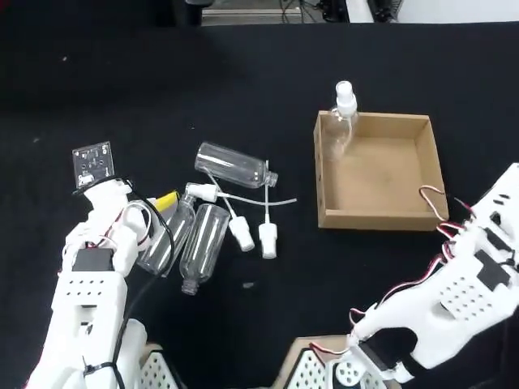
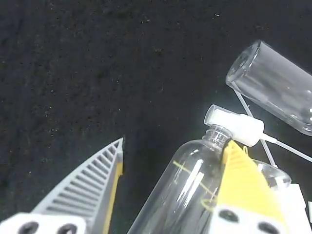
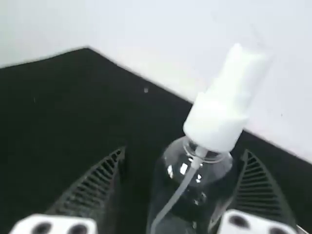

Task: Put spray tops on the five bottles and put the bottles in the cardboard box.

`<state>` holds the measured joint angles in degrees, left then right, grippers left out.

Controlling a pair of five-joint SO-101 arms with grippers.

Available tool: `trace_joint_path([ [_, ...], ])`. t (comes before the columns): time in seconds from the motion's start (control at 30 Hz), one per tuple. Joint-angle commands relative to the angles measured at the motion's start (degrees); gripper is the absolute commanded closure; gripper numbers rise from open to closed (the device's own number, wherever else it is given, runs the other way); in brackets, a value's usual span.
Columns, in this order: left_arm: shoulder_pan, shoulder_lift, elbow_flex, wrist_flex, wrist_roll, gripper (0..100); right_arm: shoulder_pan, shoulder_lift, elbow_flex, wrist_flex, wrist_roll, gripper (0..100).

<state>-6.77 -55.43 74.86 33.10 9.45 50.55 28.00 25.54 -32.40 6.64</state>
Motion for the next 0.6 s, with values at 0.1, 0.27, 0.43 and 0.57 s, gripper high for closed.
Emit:
trace_joint_path([
  [0.1,-0.57,-0.88,-0.57,-1.23,0.18,70,1.32,-1.98,-6.46,2.81,0.0,70.1],
  [0.27,-0.57,-0.88,-0.57,-1.23,0.18,70,1.93,-1.01,-7.43,2.81,0.0,70.1],
  [0.43,-0.57,-0.88,-0.57,-1.23,0.18,70,2.37,-0.92,-6.99,3.16,0.0,70.1],
  [0.57,-0.57,-0.88,-0.57,-1.23,0.18,70,3.16,-0.04,-6.9,3.34,0.0,70.1],
])
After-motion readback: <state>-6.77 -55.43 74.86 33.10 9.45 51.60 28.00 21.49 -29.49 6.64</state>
